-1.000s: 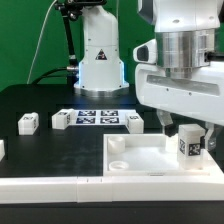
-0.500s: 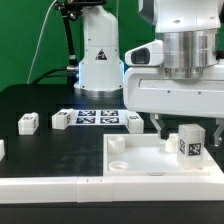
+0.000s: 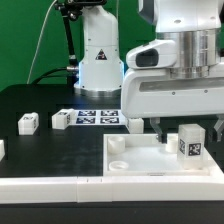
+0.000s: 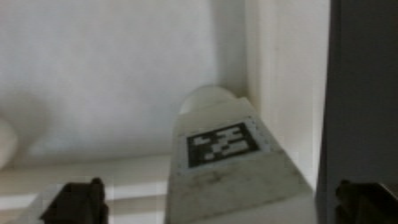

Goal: Assemble one leg

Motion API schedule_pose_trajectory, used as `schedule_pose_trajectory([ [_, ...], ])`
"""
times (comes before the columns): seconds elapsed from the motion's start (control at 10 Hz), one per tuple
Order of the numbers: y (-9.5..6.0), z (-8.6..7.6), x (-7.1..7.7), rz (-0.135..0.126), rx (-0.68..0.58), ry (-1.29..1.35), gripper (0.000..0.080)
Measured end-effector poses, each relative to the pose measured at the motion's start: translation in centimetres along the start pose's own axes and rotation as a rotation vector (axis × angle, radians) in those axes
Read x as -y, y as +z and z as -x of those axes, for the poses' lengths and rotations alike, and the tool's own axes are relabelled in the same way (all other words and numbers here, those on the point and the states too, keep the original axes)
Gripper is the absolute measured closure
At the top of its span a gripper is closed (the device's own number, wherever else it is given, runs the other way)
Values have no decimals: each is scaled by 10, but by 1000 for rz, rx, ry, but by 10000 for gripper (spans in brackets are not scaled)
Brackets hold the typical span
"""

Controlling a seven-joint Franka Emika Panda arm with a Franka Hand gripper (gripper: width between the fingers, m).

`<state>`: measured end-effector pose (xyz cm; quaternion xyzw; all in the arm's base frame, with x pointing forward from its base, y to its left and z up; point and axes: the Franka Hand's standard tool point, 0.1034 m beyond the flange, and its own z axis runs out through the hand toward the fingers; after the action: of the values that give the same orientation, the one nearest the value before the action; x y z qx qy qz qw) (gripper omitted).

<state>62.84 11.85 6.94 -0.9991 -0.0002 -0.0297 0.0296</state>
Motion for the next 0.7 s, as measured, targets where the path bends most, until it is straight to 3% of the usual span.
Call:
schedule_pose_trajectory([
  [0.2, 0, -1, -3, 2, 0, -71, 197],
  [0.3, 0, 0, -3, 2, 0, -61, 372],
  [0.4, 0, -1, -3, 2, 0, -61, 372],
  [0.5, 0, -1, -3, 2, 0, -45, 511],
  [0.7, 0, -1, -3, 2, -1, 10, 511],
])
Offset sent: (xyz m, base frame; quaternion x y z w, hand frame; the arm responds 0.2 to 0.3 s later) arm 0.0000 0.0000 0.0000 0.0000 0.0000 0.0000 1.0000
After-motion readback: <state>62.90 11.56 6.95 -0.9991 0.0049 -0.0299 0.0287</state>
